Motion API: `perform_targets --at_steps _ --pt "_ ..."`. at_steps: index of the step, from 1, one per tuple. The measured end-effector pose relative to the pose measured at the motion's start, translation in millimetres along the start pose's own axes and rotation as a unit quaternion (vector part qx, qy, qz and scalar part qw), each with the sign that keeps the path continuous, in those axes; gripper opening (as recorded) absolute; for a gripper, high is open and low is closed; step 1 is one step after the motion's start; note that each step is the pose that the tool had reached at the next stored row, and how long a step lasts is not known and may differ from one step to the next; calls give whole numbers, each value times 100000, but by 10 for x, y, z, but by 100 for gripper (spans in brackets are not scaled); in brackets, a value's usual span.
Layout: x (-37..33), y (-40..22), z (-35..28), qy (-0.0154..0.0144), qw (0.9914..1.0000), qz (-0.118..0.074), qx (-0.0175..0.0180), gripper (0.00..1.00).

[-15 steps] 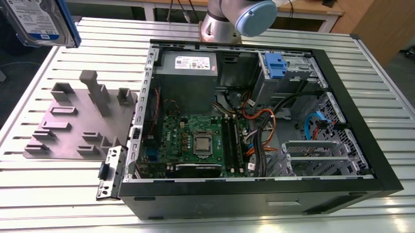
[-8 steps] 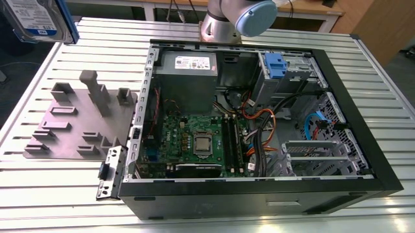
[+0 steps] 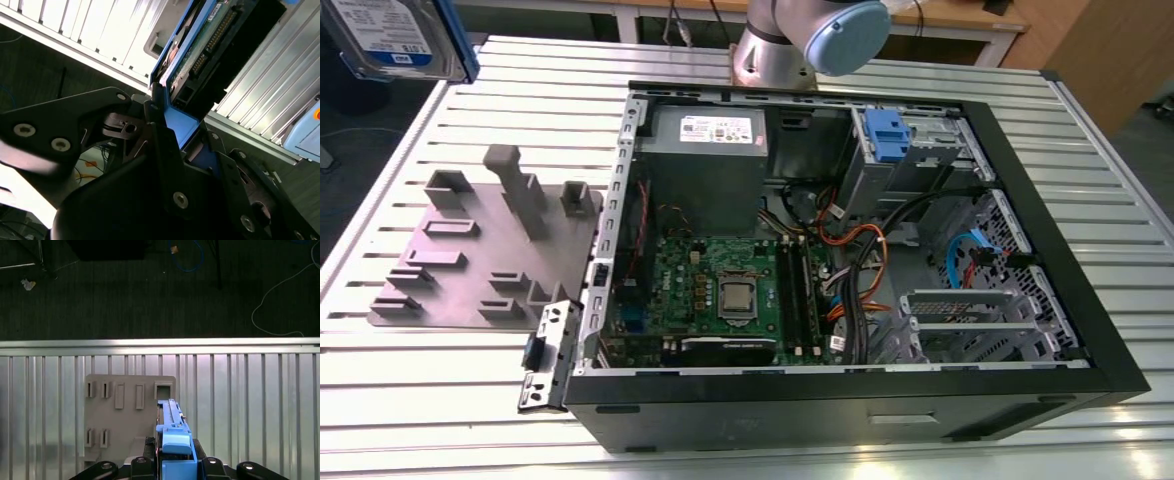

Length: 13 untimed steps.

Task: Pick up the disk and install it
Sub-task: 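Pick up the disk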

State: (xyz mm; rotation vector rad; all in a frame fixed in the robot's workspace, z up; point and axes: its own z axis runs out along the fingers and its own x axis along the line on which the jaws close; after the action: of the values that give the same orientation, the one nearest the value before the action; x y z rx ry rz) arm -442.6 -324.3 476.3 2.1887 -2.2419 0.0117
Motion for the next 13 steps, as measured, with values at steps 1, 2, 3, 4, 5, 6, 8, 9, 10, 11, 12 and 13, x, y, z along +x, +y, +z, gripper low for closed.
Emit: perform_targets --at_steps 1,2,3,4,5,6,8,9,10,11,12,13 --pt "7 0 0 -3 100000 4 4 37" --pt "13 0 0 -1 100000 8 3 37" --pt "19 0 0 -1 100000 6 4 37" --pt "25 0 0 0 100000 4 1 37" --pt "32 0 0 -1 100000 6 2 37" --pt "39 -1 0 -2 100000 8 2 37" --pt "56 -1 0 -1 100000 8 2 37" --pt "63 -1 0 -2 100000 8 0 37" --pt "71 -2 0 1 100000 7 -1 37" --pt "80 -2 0 1 100000 8 1 37" --pt "90 -2 0 2 100000 11 -2 37" --pt "99 -2 1 -3 100000 8 3 37"
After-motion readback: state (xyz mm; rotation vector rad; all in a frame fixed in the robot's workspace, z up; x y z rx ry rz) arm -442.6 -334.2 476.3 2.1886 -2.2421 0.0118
